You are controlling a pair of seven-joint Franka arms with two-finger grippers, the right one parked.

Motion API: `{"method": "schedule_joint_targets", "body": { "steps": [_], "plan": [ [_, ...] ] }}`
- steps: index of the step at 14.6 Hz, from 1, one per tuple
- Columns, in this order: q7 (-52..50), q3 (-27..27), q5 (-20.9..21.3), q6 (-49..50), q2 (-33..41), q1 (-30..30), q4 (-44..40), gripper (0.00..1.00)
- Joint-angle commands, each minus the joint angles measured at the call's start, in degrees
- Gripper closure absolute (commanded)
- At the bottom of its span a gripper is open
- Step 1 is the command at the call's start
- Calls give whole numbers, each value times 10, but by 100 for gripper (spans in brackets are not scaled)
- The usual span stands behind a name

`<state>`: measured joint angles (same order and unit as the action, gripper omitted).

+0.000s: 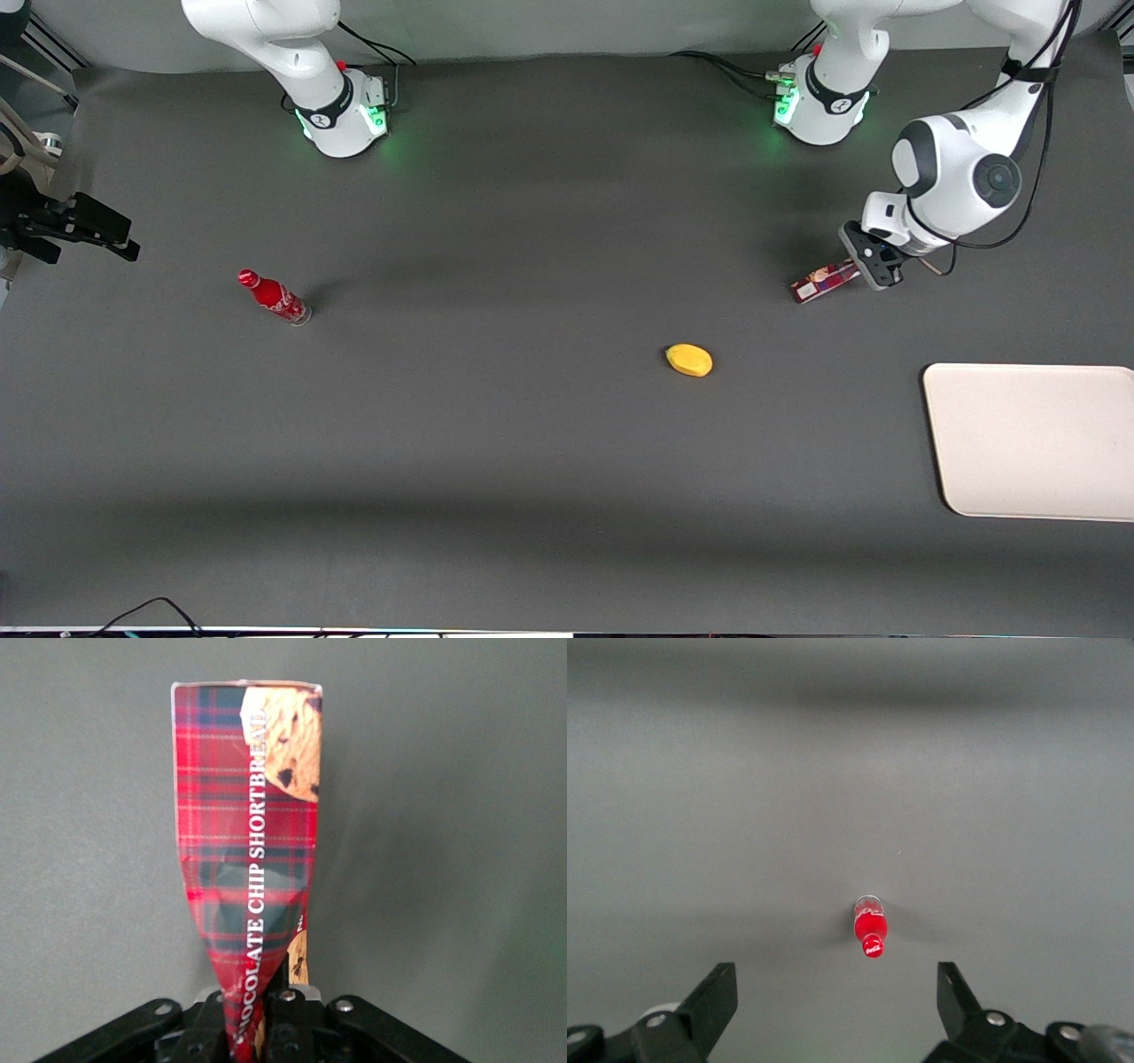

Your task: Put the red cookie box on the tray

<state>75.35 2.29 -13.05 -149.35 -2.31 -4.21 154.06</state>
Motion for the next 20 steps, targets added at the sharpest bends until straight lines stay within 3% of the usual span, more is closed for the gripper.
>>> {"method": "schedule_joint_targets", "body": {
  "steps": [1, 7, 9, 14, 17, 20],
  "plan": [
    [-76, -14, -29, 91, 36, 4, -59, 100],
    [-213, -63, 7, 339, 31, 3, -308, 100],
    [-252, -96, 7, 352, 26, 6, -369, 100],
    [-441, -142, 29, 362, -101, 0, -579, 100],
    [-444, -201, 30, 360, -209, -3, -682, 100],
    [-437, -215, 30, 362, -314, -52, -799, 100]
  ]
}}
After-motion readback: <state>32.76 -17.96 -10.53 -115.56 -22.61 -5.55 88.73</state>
